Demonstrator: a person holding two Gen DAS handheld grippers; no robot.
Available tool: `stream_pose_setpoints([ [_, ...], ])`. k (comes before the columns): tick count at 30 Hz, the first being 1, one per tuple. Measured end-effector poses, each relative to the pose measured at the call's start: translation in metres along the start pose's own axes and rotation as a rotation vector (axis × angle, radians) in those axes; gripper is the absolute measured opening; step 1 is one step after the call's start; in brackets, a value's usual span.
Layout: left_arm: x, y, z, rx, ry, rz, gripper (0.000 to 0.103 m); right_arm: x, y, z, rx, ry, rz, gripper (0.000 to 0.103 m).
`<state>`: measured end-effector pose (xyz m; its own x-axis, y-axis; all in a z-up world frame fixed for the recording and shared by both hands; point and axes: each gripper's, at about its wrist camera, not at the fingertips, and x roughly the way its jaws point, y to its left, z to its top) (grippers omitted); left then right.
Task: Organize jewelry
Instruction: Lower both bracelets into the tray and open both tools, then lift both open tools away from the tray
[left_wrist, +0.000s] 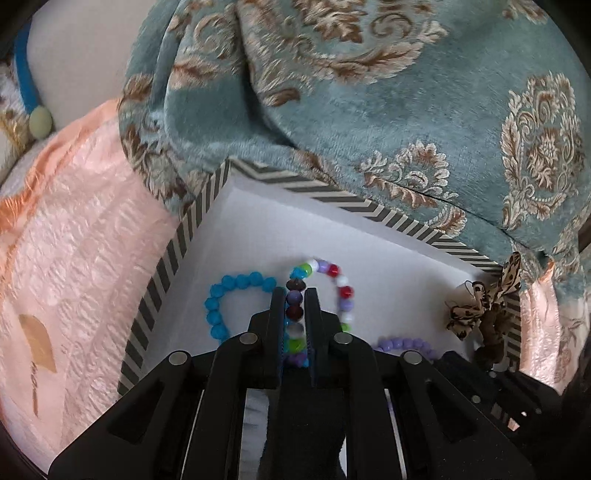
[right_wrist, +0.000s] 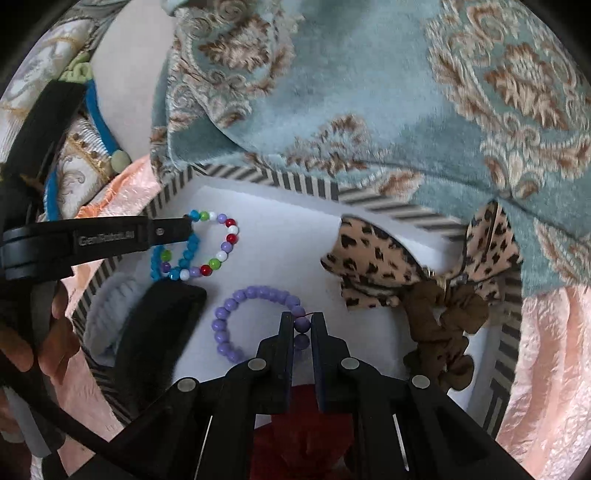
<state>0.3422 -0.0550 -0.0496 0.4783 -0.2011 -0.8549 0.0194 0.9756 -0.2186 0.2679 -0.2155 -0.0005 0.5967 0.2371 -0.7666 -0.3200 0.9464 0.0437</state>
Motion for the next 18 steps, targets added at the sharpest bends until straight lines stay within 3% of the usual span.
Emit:
stream_pose_setpoints([
  [3, -0.002, 0.006, -0.004, -0.012, 0.001, 0.003, 0.037, 0.002, -0.003, -0.002, 0.015, 0.019, 0.001, 0.016],
  [5, -0.007, 0.008, -0.007, -0.012, -0.007, 0.004, 0.038, -0.001, -0.002, -0.003, 0.014, 0.008, -0.002, 0.034],
  [6, -0.009, 0.009, -0.008, -0.013, -0.007, 0.007, 0.039, -0.005, -0.003, -0.004, 0.018, 0.000, 0.001, 0.036],
  [15, -0.051, 0.007, -0.041, 0.046, -0.061, 0.051, 0.040, -0.046, 0.009, -0.020, 0.019, -0.060, 0.009, 0.036],
  [18, -0.068, 0.003, -0.057, 0.070, -0.084, 0.062, 0.040, -0.060, 0.017, -0.029, 0.023, -0.075, 0.010, 0.043],
])
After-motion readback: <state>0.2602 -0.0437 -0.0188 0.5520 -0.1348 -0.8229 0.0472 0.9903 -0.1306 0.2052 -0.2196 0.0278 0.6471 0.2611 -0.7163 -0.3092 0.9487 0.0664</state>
